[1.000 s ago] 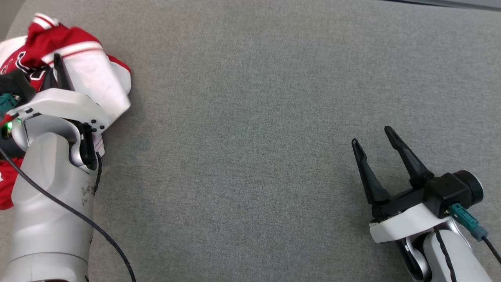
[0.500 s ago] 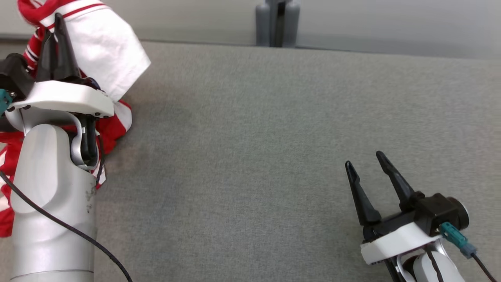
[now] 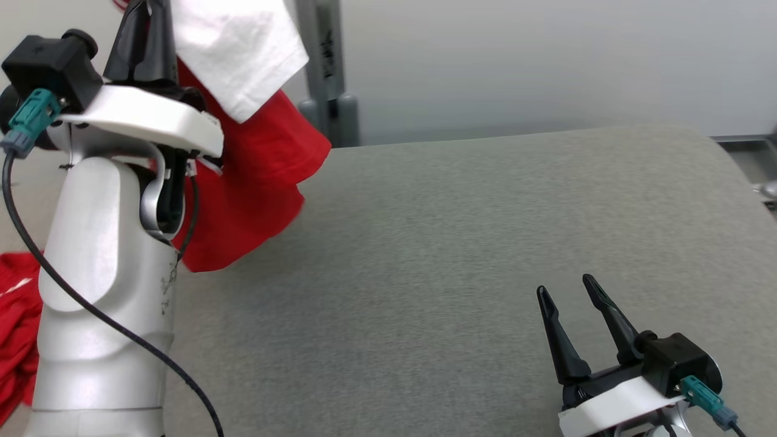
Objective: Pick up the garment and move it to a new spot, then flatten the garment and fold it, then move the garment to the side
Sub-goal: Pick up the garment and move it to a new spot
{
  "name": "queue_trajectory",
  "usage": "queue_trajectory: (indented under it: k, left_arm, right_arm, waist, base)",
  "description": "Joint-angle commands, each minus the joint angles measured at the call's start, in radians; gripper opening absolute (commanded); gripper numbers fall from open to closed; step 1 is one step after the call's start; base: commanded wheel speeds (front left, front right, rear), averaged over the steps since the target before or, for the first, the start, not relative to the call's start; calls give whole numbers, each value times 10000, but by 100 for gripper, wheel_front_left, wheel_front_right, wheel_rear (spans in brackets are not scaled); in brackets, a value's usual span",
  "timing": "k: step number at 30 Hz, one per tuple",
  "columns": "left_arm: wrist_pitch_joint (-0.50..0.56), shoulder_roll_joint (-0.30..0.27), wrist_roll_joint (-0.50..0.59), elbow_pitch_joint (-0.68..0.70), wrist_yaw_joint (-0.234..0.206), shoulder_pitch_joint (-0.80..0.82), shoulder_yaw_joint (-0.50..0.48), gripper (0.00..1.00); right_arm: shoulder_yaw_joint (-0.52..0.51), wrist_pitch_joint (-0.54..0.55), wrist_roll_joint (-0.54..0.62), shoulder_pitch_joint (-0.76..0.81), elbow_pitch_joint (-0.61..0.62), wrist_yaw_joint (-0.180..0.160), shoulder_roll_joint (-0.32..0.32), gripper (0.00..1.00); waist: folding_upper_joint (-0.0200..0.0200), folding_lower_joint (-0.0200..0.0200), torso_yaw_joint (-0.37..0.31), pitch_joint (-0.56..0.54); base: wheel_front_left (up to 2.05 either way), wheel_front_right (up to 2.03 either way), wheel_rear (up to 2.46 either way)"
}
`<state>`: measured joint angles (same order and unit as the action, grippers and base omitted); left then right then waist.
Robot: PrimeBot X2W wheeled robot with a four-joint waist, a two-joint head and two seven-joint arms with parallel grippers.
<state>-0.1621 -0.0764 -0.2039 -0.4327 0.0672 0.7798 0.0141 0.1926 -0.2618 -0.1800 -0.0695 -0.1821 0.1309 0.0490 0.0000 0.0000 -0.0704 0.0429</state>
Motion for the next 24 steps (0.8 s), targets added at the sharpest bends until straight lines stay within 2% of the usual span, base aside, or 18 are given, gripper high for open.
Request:
queue_trajectory:
  k: [1, 7, 14, 24]
  left_arm:
    - [52, 42, -75, 97, 48, 172, 73, 0]
    - [92, 171, -397, -34, 146, 625, 711, 0]
    - [-223, 236, -1189, -671, 33, 729, 1580, 0]
    - [-836, 239, -3104, -1722, -417, -689, 3667, 0]
  right_arm:
    - [-3, -46, -74, 89, 0, -3, 40, 100]
    - [56, -47, -152, 132, -29, -3, 38, 100]
    - [95, -46, -104, 139, -53, -3, 37, 100]
    - [129, -46, -42, 231, -77, -3, 38, 100]
  waist:
    - [0, 0, -755, -361]
    - [0, 0, -1807, -441]
    - [0, 0, -2724, -502]
    - [0, 0, -3020, -378]
  base:
    - [0, 0, 0]
    - [0, 0, 0]
    - [0, 0, 0]
    - [0, 0, 0]
